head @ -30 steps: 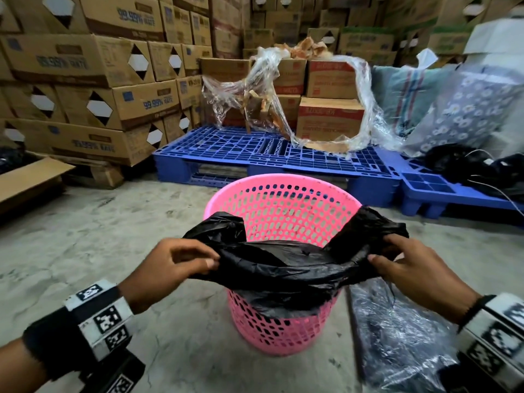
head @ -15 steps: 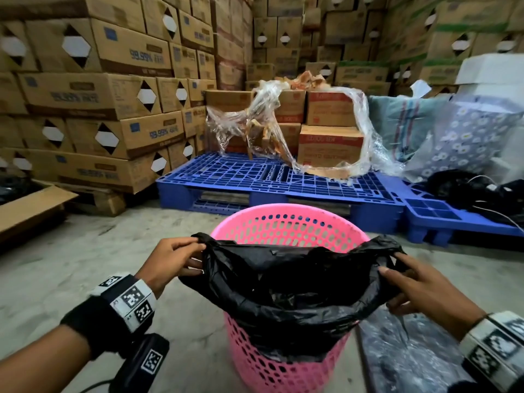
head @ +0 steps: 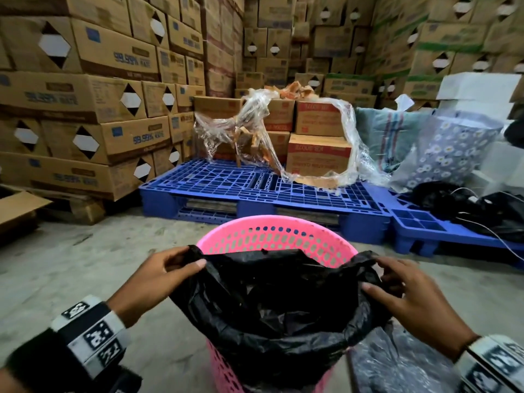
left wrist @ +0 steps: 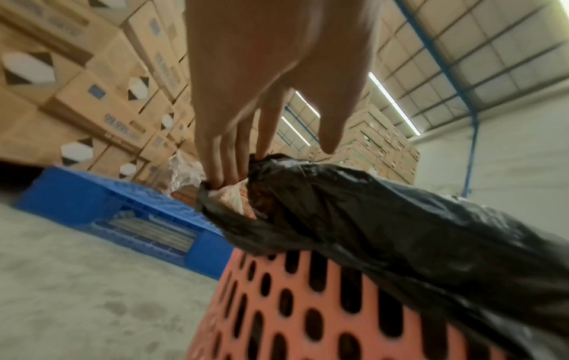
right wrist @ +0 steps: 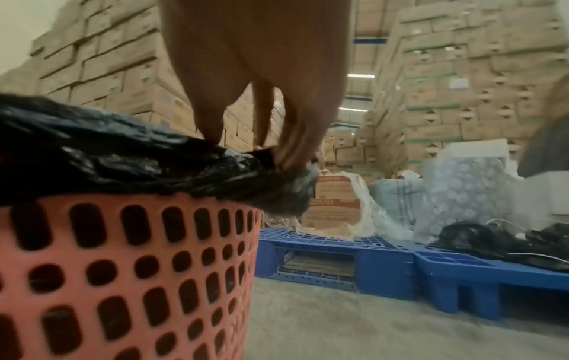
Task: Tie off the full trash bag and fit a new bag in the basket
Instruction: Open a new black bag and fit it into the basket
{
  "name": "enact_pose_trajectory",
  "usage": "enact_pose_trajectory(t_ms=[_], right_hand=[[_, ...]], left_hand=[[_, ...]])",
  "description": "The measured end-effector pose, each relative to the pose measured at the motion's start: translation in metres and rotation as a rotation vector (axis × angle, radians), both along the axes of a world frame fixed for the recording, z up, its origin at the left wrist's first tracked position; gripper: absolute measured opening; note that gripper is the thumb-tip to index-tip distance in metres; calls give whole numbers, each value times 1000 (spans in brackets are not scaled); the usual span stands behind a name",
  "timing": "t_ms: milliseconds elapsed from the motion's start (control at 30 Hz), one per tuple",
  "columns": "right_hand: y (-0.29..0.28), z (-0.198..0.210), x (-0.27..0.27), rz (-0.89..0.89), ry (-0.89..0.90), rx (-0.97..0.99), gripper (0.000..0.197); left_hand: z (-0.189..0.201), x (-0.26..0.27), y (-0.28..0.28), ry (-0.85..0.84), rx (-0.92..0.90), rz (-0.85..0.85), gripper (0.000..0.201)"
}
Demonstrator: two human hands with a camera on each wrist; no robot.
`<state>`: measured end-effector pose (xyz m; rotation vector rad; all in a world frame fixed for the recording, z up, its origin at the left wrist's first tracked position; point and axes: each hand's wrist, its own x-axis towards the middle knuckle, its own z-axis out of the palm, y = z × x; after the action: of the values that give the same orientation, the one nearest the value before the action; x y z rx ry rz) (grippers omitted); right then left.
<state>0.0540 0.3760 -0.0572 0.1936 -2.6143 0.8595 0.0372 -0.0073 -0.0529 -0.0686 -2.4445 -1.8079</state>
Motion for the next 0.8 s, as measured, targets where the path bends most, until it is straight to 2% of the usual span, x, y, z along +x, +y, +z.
enact_pose_trajectory(t_ms=[33,100,200,233,333,367,500,533,600,667,733,800], right_hand=[[0,-3,-4,21,-53,-35,59],[-2,-6,-11,47,-175,-145,78],[-6,-8,-21,45,-295,-288,84],[-7,-8,-25,50,-291,-304,78],[-8,-7,-41,128,-268,-319,35],[-9,-7,-46,147,-280,-339,27],[-8,-9,-68,91,-370,-379,13],[-7,-9,-73,62,-411,-386,10],[-8,-10,-79,-3,-477,-395,16],[-10,-10,-81,-45,-514,-427,25],[-12,-10,-79,-69,-513,-435,26],[-14,-8,-75,-100,-511,-423,27]], left_hand=[[0,-5,4,-44,25,-48,21],[-1,-17,10,-84,23,-61,32],[-4,-33,11,-127,49,7,42],[-5,-37,10,-154,84,37,44],[-10,-48,2,-218,161,54,48],[-13,-50,0,-233,184,37,53],[-22,-57,-1,-253,330,-74,71],[-23,-60,-2,-259,335,-105,73],[-28,-66,-7,-281,355,-145,73],[-33,-69,-10,-299,399,-153,62],[-40,-69,-11,-292,426,-93,48],[-39,-65,-7,-240,351,8,40]])
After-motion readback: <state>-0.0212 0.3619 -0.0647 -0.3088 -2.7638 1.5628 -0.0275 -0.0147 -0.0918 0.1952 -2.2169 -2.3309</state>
